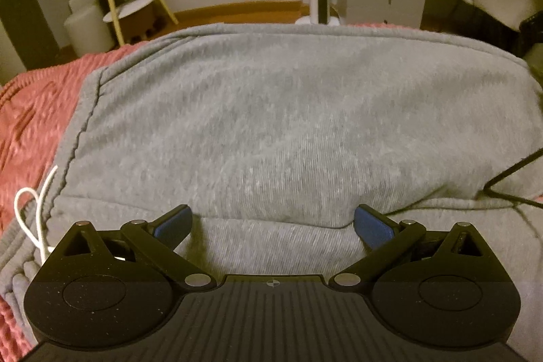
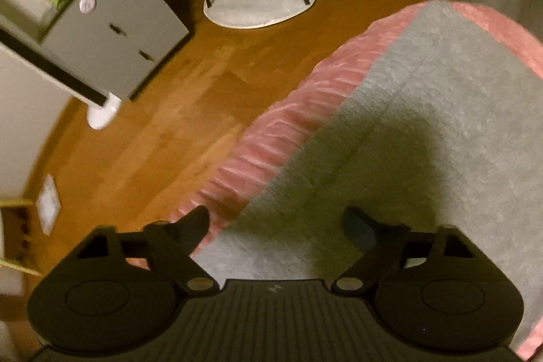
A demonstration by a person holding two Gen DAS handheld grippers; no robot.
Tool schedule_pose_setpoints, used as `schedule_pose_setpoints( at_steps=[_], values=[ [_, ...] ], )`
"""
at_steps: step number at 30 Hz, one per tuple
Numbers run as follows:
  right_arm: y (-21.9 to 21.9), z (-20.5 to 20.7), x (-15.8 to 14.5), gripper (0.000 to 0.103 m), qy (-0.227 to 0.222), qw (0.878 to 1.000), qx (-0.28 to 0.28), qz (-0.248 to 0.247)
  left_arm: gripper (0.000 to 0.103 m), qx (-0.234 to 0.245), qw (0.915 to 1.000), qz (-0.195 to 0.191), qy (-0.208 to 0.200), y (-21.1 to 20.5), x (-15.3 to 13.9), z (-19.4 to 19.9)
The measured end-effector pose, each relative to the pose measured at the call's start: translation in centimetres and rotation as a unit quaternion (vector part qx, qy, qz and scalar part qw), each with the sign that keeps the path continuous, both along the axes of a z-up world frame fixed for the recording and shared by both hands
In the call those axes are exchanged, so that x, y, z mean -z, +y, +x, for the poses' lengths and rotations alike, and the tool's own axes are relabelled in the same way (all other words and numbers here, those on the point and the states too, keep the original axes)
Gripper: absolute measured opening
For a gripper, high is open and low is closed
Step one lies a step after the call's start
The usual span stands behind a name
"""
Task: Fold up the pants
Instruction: 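Move the right tool to the pant leg cuffs and close on them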
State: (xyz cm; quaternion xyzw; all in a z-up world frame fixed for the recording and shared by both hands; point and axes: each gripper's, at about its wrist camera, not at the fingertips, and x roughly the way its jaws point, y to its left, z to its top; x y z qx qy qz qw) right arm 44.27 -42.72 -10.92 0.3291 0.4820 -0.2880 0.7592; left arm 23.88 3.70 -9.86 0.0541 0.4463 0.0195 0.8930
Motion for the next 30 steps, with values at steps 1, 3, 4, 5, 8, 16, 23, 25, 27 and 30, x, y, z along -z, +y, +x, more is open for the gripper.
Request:
schedule_pose_setpoints(
  at_steps=[1, 3, 4, 5, 8, 16, 23, 25, 27, 30],
  values=[
    [0.2, 0.0, 0.0, 0.053, 0.009, 1.000, -0.008, -0.013, 0.103, 0.003, 1.0000, 0.005, 0.000, -0.1, 0.1, 0.0],
    [0.2, -0.6, -0.4, 0.015, -0.006, 1.000, -0.018, -0.015, 0.103, 0.006, 0.9999, 0.014, 0.000, -0.1, 0.2, -0.1],
    [-0.1, -1.6, -0.6, 0.009, -0.028, 0.999, -0.018, 0.008, 0.103, 0.005, 0.9999, 0.014, 0.002, 0.0, 0.3, -0.1],
    [-0.1, -2.4, -0.8, 0.008, -0.038, 0.999, -0.020, 0.012, 0.103, 0.002, 0.9999, 0.012, 0.003, 0.2, 0.3, -0.1],
    [0.3, -5.7, -1.8, 0.006, -0.087, 0.995, -0.045, 0.025, 0.103, -0.004, 1.0000, 0.001, 0.003, 0.9, -0.1, -0.3],
    [3.4, -23.9, -6.4, 0.005, -0.216, 0.973, -0.075, 0.043, 0.103, -0.041, 0.9989, -0.001, -0.022, 3.7, -1.5, -0.4],
    [9.5, -40.4, -7.0, 0.005, -0.227, 0.969, -0.088, 0.038, 0.103, -0.086, 0.9931, -0.076, -0.027, 8.4, -3.0, 0.5],
    [9.4, -43.2, -5.9, 0.004, -0.203, 0.976, -0.077, 0.009, 0.103, -0.090, 0.9910, -0.097, -0.023, 9.4, -3.0, 1.6],
    [8.4, -44.6, -4.3, 0.004, -0.184, 0.981, -0.053, 0.010, 0.103, -0.100, 0.9905, -0.092, -0.022, 9.9, -3.3, 3.0],
    [7.8, -44.8, -3.5, 0.006, -0.174, 0.984, -0.045, -0.001, 0.103, -0.102, 0.9904, -0.087, -0.033, 9.7, -4.1, 5.6]
  ],
)
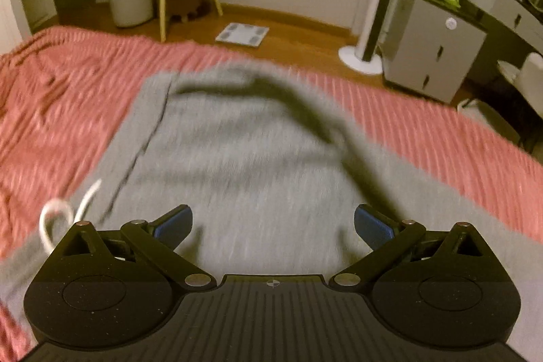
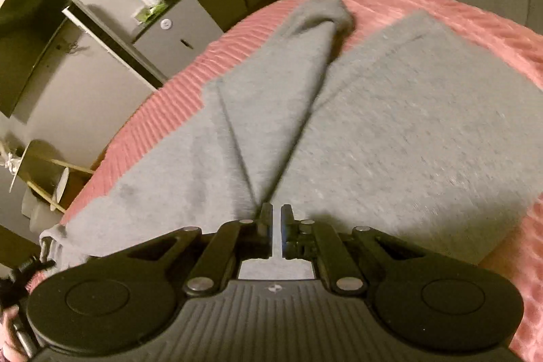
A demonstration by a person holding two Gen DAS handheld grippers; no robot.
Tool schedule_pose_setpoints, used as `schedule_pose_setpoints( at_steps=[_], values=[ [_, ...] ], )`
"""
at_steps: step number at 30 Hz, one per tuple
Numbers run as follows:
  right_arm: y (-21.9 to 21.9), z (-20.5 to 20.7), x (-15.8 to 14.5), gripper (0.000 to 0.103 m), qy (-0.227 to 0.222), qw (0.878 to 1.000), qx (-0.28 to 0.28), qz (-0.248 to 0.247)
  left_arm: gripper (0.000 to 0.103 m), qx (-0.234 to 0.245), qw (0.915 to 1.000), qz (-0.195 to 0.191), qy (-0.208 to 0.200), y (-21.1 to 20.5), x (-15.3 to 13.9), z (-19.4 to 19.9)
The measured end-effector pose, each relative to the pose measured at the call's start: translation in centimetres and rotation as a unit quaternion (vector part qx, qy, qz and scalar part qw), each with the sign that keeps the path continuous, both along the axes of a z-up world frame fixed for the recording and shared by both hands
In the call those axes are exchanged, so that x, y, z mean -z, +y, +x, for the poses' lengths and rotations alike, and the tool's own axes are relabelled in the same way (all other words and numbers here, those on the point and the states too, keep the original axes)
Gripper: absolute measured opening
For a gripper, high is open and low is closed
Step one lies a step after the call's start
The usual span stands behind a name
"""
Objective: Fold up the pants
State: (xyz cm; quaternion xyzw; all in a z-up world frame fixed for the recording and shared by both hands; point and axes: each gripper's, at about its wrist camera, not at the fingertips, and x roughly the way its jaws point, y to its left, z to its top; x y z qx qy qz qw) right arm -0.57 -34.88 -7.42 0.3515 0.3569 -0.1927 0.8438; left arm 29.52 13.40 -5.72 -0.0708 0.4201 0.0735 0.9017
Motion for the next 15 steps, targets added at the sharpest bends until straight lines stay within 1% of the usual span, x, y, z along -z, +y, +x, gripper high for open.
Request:
schedule_pose_setpoints(
  at_steps=[2, 5, 7, 8, 10, 11, 13, 14, 15],
  values=[
    [0.6, 0.8, -0.6, 0.008, -0.002, 1.000, -0.011, -0.026, 0.103, 0.001, 0.9996, 0.026, -0.006, -0.5, -0.4, 2.8],
    [0.9, 2.7, -1.2, 0.010, -0.007, 0.998, -0.030, -0.052, 0.103, 0.015, 0.9970, 0.074, 0.012, -1.5, 0.1, 6.9],
    [1.4, 4.4, -1.6, 0.012, -0.001, 0.996, -0.039, -0.076, 0.103, 0.008, 0.9955, 0.088, 0.034, -1.6, 1.0, 8.9],
    [1.7, 5.2, -1.9, 0.013, -0.001, 0.995, -0.045, -0.085, 0.103, 0.009, 0.9956, 0.084, 0.039, -1.5, 1.5, 9.7],
    [1.6, 7.7, -1.9, 0.022, 0.005, 0.994, -0.053, -0.100, 0.103, 0.014, 0.9952, 0.080, 0.054, -1.8, 2.4, 10.9],
    [1.6, 8.6, -2.0, 0.026, 0.009, 0.992, -0.058, -0.109, 0.103, 0.018, 0.9951, 0.080, 0.055, -2.0, 2.6, 11.3],
    [1.9, 10.5, -1.9, 0.054, 0.023, 0.987, -0.069, -0.143, 0.103, 0.019, 0.9956, 0.079, 0.047, -2.3, 2.7, 11.8],
    [2.2, 11.6, -1.9, 0.058, 0.034, 0.983, -0.070, -0.169, 0.103, 0.021, 0.9955, 0.079, 0.048, -2.3, 2.9, 12.2],
    [2.4, 12.7, -1.7, 0.062, 0.043, 0.979, -0.079, -0.185, 0.103, 0.024, 0.9953, 0.077, 0.053, -2.3, 3.2, 12.6]
  ],
)
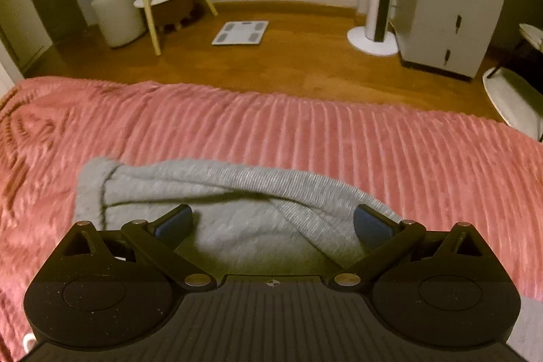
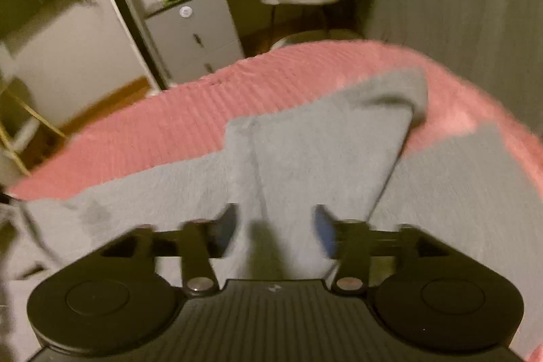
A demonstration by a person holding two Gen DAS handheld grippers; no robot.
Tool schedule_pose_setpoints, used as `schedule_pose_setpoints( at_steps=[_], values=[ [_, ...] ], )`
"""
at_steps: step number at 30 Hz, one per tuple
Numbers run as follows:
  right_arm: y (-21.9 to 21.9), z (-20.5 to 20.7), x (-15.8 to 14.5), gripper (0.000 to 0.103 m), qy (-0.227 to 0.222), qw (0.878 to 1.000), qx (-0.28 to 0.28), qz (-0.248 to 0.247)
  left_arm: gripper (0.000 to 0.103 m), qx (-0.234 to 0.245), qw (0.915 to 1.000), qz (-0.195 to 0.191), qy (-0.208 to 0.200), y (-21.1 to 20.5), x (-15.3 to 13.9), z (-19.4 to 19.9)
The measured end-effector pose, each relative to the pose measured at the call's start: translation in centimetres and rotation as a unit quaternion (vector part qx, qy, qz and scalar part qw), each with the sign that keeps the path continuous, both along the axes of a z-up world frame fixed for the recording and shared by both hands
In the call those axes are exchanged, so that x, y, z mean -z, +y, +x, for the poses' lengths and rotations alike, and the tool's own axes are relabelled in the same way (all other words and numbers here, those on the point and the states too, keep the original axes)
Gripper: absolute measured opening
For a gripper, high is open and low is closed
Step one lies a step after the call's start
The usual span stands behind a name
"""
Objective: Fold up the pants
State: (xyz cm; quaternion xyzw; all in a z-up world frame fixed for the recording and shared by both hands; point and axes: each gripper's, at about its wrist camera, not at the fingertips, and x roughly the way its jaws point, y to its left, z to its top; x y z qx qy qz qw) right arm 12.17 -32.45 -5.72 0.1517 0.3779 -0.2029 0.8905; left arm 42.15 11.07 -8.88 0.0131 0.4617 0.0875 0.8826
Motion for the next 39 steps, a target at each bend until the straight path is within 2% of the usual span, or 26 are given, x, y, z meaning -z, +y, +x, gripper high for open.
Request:
schedule_pose_setpoints(
  at_steps=[2, 3, 4, 5, 7, 9, 11, 12, 13, 14, 16, 17, 19, 20, 21, 22, 23, 26, 31, 35, 37, 39],
  values=[
    [0.4, 2.2, 0.2, 0.063, 0.014, 1.000, -0.015, 0.002, 0.103, -0.002, 0.9999, -0.008, 0.011, 0.2, 0.0, 0.7],
    [0.5, 3.0, 0.3, 0.070, 0.021, 0.999, -0.020, 0.014, 0.103, -0.002, 0.9998, -0.016, 0.006, 0.4, -0.3, 0.6],
    [0.8, 3.8, 0.3, 0.081, 0.026, 0.999, -0.027, 0.020, 0.103, -0.003, 0.9996, -0.026, -0.008, 0.8, -0.8, 0.2],
    [1.1, 4.4, 0.5, 0.085, 0.030, 0.999, -0.033, 0.017, 0.103, -0.003, 0.9994, -0.029, -0.020, 0.9, -1.2, -0.1],
    [1.9, 5.6, 1.2, 0.086, 0.049, 0.998, -0.037, -0.020, 0.103, 0.000, 0.9994, -0.016, -0.031, 0.6, -1.5, -0.2],
    [2.0, 6.5, 2.4, 0.086, 0.075, 0.996, -0.027, -0.043, 0.103, 0.009, 0.9999, 0.002, -0.010, 0.2, -0.8, 0.5],
    [1.4, 6.7, 3.2, 0.076, 0.080, 0.996, -0.018, -0.028, 0.103, 0.012, 0.9999, 0.008, 0.009, 0.0, -0.1, 1.0],
    [1.1, 6.5, 3.3, 0.060, 0.072, 0.997, -0.015, -0.023, 0.103, 0.015, 0.9999, 0.003, 0.004, 0.0, 0.0, 1.0],
    [0.9, 6.2, 3.2, 0.040, 0.069, 0.997, -0.011, -0.026, 0.102, 0.020, 0.9998, 0.001, 0.000, -0.1, 0.2, 1.0],
    [0.6, 5.9, 3.0, 0.031, 0.066, 0.997, -0.006, -0.026, 0.091, 0.022, 0.9997, 0.007, 0.001, -0.2, 0.5, 1.1],
    [-0.6, 5.5, 2.9, 0.014, 0.054, 0.999, -0.001, 0.000, 0.087, 0.023, 0.9994, 0.026, 0.005, -0.6, 0.9, 1.4],
    [-1.1, 5.2, 2.8, 0.011, 0.051, 0.999, 0.003, 0.011, 0.085, 0.024, 0.9993, 0.030, 0.001, -0.8, 1.0, 1.3],
    [-2.0, 4.6, 2.7, 0.009, 0.039, 0.999, 0.009, 0.037, 0.078, 0.029, 0.9988, 0.040, -0.006, -1.2, 0.9, 1.1],
    [-2.2, 4.5, 2.7, 0.009, 0.035, 0.998, 0.014, 0.045, 0.067, 0.033, 0.9982, 0.048, -0.010, -1.3, 0.8, 1.0],
    [-2.4, 4.3, 2.7, 0.009, 0.030, 0.998, 0.019, 0.053, 0.062, 0.038, 0.9977, 0.054, -0.015, -1.4, 0.7, 0.7],
    [-2.3, 4.3, 2.8, 0.009, 0.029, 0.998, 0.021, 0.055, 0.050, 0.046, 0.9973, 0.054, -0.019, -1.4, 0.3, 0.4],
    [-2.2, 4.3, 2.7, 0.008, 0.026, 0.998, 0.022, 0.057, 0.034, 0.051, 0.9973, 0.047, -0.023, -1.3, -0.1, 0.0],
    [-2.6, 3.5, 1.5, 0.007, 0.008, 0.997, 0.025, 0.067, 0.016, 0.051, 0.9978, 0.021, -0.038, -0.1, -2.4, -1.8],
    [-5.1, -1.1, -3.0, 0.007, -0.051, 0.994, 0.059, 0.076, 0.014, 0.055, 0.9947, -0.025, -0.084, 2.8, -7.6, -7.5],
    [-7.9, -7.7, -6.8, 0.007, -0.112, 0.983, 0.102, 0.102, 0.013, 0.054, 0.9877, -0.073, -0.128, 4.9, -11.6, -14.3],
    [-9.0, -11.7, -7.9, 0.007, -0.140, 0.976, 0.122, 0.117, 0.013, 0.057, 0.9851, -0.082, -0.140, 4.6, -12.8, -18.2],
    [-9.4, -15.4, -8.1, 0.007, -0.153, 0.972, 0.141, 0.114, 0.013, 0.052, 0.9860, -0.083, -0.135, 4.5, -12.5, -22.0]
  ],
)
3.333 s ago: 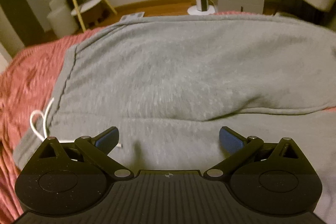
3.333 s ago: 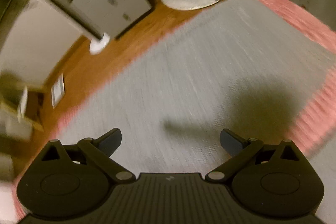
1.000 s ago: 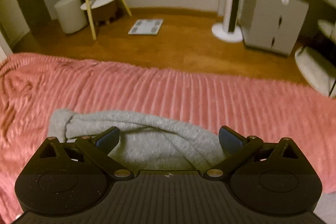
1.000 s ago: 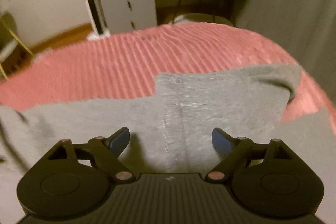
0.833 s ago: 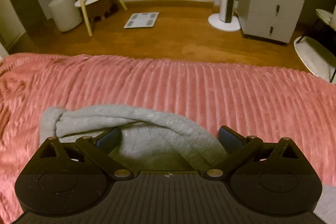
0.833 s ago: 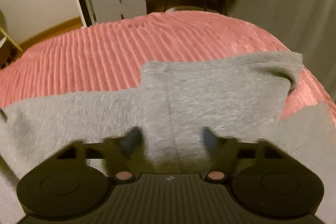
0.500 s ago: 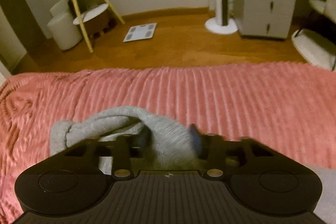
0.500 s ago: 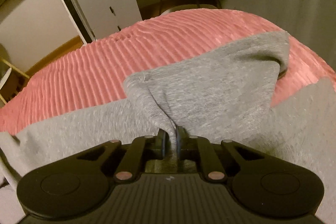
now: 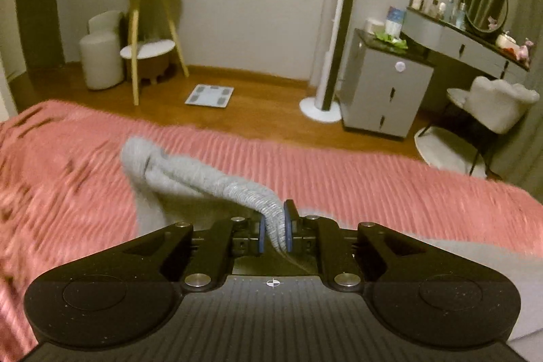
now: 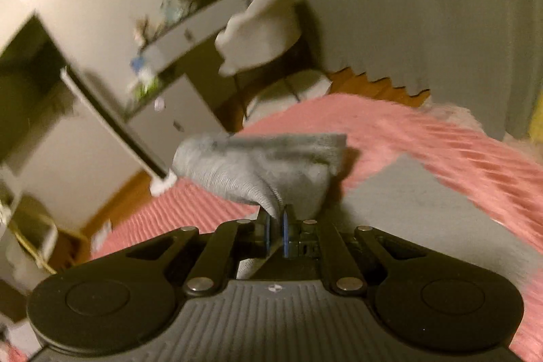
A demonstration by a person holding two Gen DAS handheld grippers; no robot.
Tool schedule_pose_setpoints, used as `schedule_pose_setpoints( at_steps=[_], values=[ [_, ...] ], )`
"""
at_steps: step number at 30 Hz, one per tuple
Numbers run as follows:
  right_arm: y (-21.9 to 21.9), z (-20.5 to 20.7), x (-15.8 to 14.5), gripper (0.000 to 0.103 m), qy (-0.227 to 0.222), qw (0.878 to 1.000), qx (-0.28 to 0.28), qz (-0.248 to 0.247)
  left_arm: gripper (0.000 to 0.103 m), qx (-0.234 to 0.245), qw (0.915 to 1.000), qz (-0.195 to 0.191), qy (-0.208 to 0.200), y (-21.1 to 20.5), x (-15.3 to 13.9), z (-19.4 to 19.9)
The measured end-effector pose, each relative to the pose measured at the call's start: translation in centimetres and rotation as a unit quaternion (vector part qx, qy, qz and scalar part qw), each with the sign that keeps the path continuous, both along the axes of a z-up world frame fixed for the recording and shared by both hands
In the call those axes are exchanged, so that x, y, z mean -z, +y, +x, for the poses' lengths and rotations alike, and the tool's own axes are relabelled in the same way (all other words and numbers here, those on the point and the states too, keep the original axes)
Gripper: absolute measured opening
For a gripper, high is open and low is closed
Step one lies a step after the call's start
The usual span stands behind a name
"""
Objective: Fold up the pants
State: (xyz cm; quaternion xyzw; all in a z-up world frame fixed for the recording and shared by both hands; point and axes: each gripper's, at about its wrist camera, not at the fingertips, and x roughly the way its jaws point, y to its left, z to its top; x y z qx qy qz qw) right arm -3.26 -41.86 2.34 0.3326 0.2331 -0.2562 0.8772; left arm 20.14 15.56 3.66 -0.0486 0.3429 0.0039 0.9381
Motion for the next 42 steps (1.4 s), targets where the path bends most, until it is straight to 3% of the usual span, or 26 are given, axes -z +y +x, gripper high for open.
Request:
schedule_pose_setpoints(
  at_steps=[3, 4, 6, 9, 10, 11, 12, 13, 15, 16, 18, 19, 20, 22, 23, 25, 26, 28, 31, 35, 37, 39, 40, 41, 42],
  values=[
    [-0.8, -4.2, 2.4, 0.007, 0.028, 0.999, 0.037, 0.016, 0.013, -0.017, 0.9992, -0.008, 0.036, 0.5, 2.4, -3.9],
    [-1.1, -5.1, 4.0, 0.008, 0.048, 0.998, 0.045, 0.024, 0.014, -0.014, 0.9984, 0.011, 0.055, 0.3, 4.1, -5.1],
    [-1.7, -5.4, 7.3, 0.008, 0.094, 0.994, 0.047, 0.035, 0.018, -0.013, 0.9953, 0.041, 0.087, -0.2, 6.8, -6.1],
    [-2.4, -5.3, 11.9, 0.012, 0.134, 0.987, 0.045, 0.078, 0.027, -0.019, 0.9907, 0.052, 0.124, -0.2, 9.5, -6.1],
    [-2.3, -5.3, 12.6, 0.013, 0.128, 0.987, 0.046, 0.080, 0.033, -0.029, 0.9897, 0.060, 0.127, -0.1, 9.8, -6.1],
    [-2.2, -5.3, 12.7, 0.013, 0.122, 0.989, 0.045, 0.076, 0.049, -0.037, 0.9897, 0.066, 0.122, 0.0, 10.0, -5.9],
    [-2.2, -5.2, 12.7, 0.021, 0.115, 0.989, 0.045, 0.078, 0.058, -0.044, 0.9900, 0.067, 0.116, 0.4, 10.0, -5.7],
    [-2.4, -5.1, 12.8, 0.035, 0.104, 0.990, 0.040, 0.089, 0.068, -0.053, 0.9903, 0.063, 0.112, 0.8, 10.0, -5.4],
    [-2.2, -5.2, 12.8, 0.053, 0.086, 0.990, 0.033, 0.105, 0.070, -0.062, 0.9919, 0.051, 0.099, 1.8, 10.2, -4.6],
    [-2.2, -5.1, 12.9, 0.057, 0.082, 0.990, 0.030, 0.107, 0.070, -0.073, 0.9916, 0.049, 0.094, 2.3, 10.3, -4.1],
    [-2.0, -4.3, 12.9, 0.057, 0.093, 0.990, 0.029, 0.102, 0.068, -0.090, 0.9908, 0.026, 0.098, 3.8, 11.2, -3.0],
    [-1.8, -4.0, 12.9, 0.055, 0.100, 0.990, 0.027, 0.093, 0.052, -0.099, 0.9890, 0.014, 0.109, 4.3, 11.6, -2.4],
    [-1.6, -3.7, 12.7, 0.050, 0.108, 0.990, 0.028, 0.084, 0.029, -0.108, 0.9865, 0.001, 0.124, 5.0, 12.1, -2.0],
    [-1.2, -3.4, 12.7, 0.027, 0.130, 0.989, 0.035, 0.063, 0.021, -0.113, 0.9843, -0.032, 0.132, 5.8, 12.1, -1.8],
    [-1.2, -3.6, 12.6, 0.024, 0.132, 0.989, 0.038, 0.061, 0.019, -0.113, 0.9851, -0.033, 0.125, 5.9, 11.7, -1.9],
    [-1.3, -4.5, 12.0, 0.005, 0.119, 0.990, 0.046, 0.066, 0.017, -0.102, 0.9877, -0.014, 0.117, 5.6, 10.6, -2.2],
    [-1.5, -4.8, 11.8, 0.005, 0.119, 0.989, 0.052, 0.067, 0.016, -0.095, 0.9888, -0.006, 0.115, 5.3, 10.0, -2.4],
    [-1.6, -5.3, 11.1, 0.005, 0.099, 0.991, 0.055, 0.072, 0.016, -0.081, 0.9913, -0.003, 0.103, 5.1, 8.7, -2.9],
    [-1.1, -5.6, 9.1, 0.005, 0.082, 0.995, 0.053, 0.033, 0.016, -0.073, 0.9931, -0.036, 0.084, 5.5, 6.8, -4.5],
    [-1.4, -7.3, 6.9, 0.005, 0.042, 0.997, 0.066, 0.017, 0.016, -0.068, 0.9916, -0.046, 0.100, 6.7, 7.0, -5.5],
    [-2.1, -7.5, 7.7, 0.005, 0.064, 0.995, 0.076, 0.011, 0.021, -0.059, 0.9904, -0.021, 0.123, 6.7, 9.1, -5.4],
    [-2.8, -6.8, 10.0, 0.006, 0.117, 0.990, 0.072, 0.010, 0.033, -0.049, 0.9865, 0.017, 0.155, 6.1, 11.9, -5.1],
    [-3.0, -6.3, 11.1, 0.006, 0.144, 0.987, 0.069, 0.011, 0.044, -0.050, 0.9828, 0.048, 0.171, 5.7, 13.5, -4.7],
    [-3.1, -5.8, 12.2, 0.007, 0.177, 0.982, 0.065, 0.015, 0.051, -0.052, 0.9818, 0.065, 0.170, 5.5, 13.9, -4.8],
    [-3.0, -5.8, 12.5, 0.007, 0.179, 0.982, 0.065, 0.013, 0.055, -0.057, 0.9819, 0.081, 0.161, 5.2, 13.6, -4.9]
  ],
)
